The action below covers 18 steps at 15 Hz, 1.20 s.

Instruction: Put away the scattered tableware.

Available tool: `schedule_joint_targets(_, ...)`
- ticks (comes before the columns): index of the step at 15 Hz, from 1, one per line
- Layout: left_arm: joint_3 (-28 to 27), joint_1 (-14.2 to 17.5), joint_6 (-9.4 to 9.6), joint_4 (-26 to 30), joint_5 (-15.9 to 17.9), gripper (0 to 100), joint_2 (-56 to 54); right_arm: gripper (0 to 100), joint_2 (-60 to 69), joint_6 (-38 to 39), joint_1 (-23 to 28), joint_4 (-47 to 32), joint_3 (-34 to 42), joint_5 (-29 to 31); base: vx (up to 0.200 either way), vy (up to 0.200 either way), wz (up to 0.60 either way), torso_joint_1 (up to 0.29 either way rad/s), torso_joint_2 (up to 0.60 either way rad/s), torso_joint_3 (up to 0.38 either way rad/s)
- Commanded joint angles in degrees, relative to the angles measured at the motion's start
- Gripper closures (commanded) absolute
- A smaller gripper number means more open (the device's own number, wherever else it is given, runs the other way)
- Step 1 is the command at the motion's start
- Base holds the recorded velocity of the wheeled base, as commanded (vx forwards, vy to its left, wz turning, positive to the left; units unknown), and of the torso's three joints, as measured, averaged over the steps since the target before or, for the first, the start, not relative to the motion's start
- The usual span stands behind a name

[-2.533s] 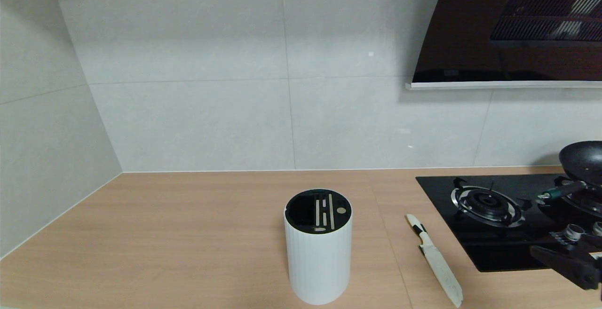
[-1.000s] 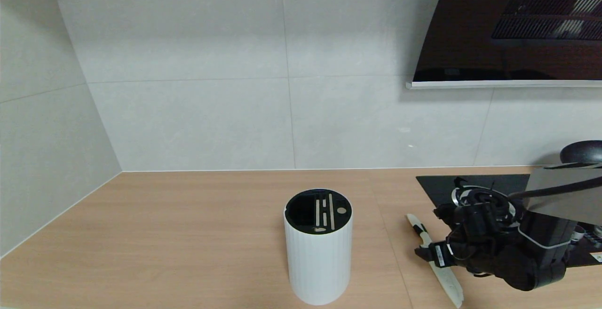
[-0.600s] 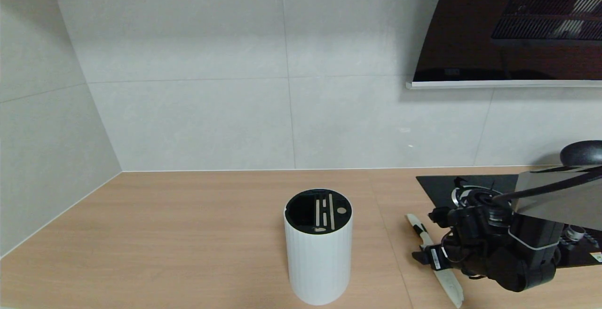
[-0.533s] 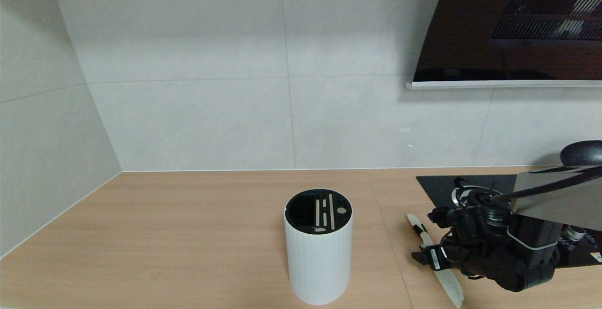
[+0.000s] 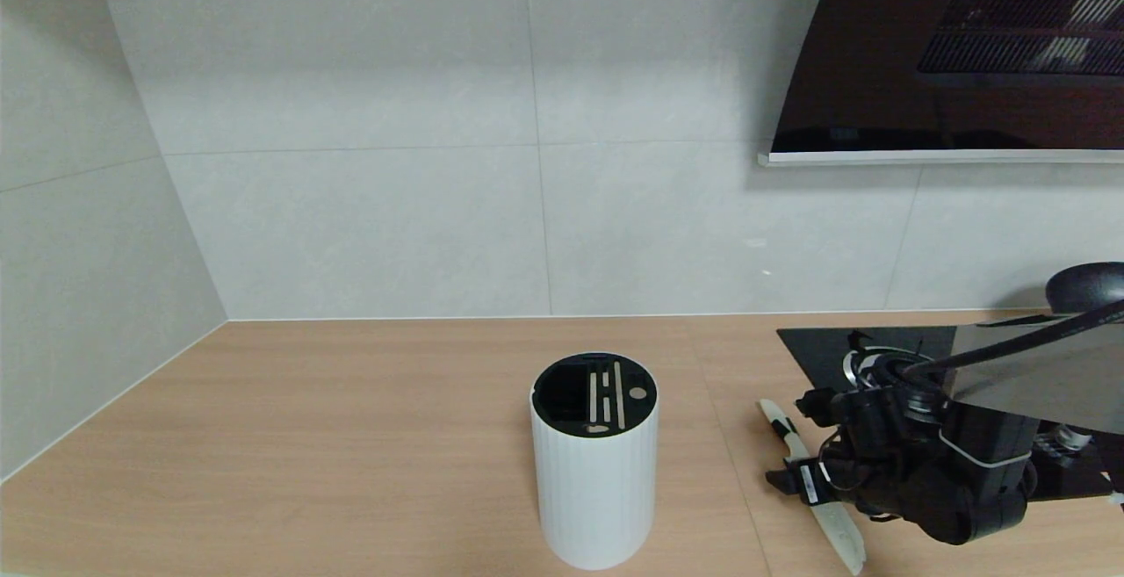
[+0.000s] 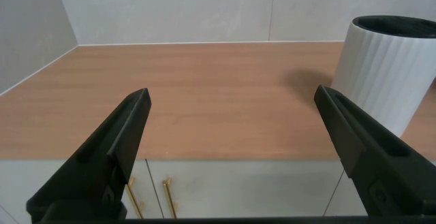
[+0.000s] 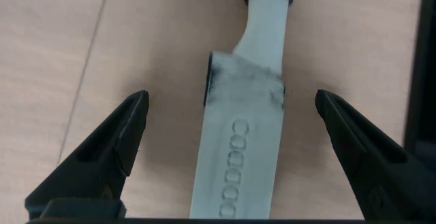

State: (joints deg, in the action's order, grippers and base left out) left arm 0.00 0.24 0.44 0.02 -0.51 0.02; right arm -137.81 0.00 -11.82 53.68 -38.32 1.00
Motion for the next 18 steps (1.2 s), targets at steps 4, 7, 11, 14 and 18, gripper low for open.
schedule_joint_targets(4, 0.0, 0.0, 0.00, 0.1, 0.0, 0, 0.0, 0, -0.7, 0.0, 0.0, 0.2, -0.8, 0.3, 0.000, 0.000, 0.00, 0.000, 0.00, 0.000)
schedule_joint_targets(7, 0.0, 0.0, 0.00, 0.0, 0.0, 0, 0.0, 100, -1.2, -0.1, 0.0, 0.2, -0.7, 0.7, 0.000, 0.000, 0.00, 0.000, 0.00, 0.000)
schedule_joint_targets(11, 0.0, 0.0, 0.00, 0.1, 0.0, 0, 0.0, 100, -1.4, -0.2, 0.0, 0.2, -0.6, 0.7, 0.000, 0.000, 0.00, 0.000, 0.00, 0.000)
schedule_joint_targets(14, 0.0, 0.0, -0.09, 0.1, 0.0, 0, 0.0, 100, -1.2, -0.1, 0.0, 0.2, -0.6, 0.7, 0.000, 0.000, 0.00, 0.000, 0.00, 0.000)
schedule_joint_targets(18, 0.0, 0.0, -0.35, 0.1, 0.0, 0, 0.0, 100, 5.5, 0.4, 0.0, 0.2, 2.2, 1.8, 0.000, 0.000, 0.00, 0.000, 0.00, 0.000)
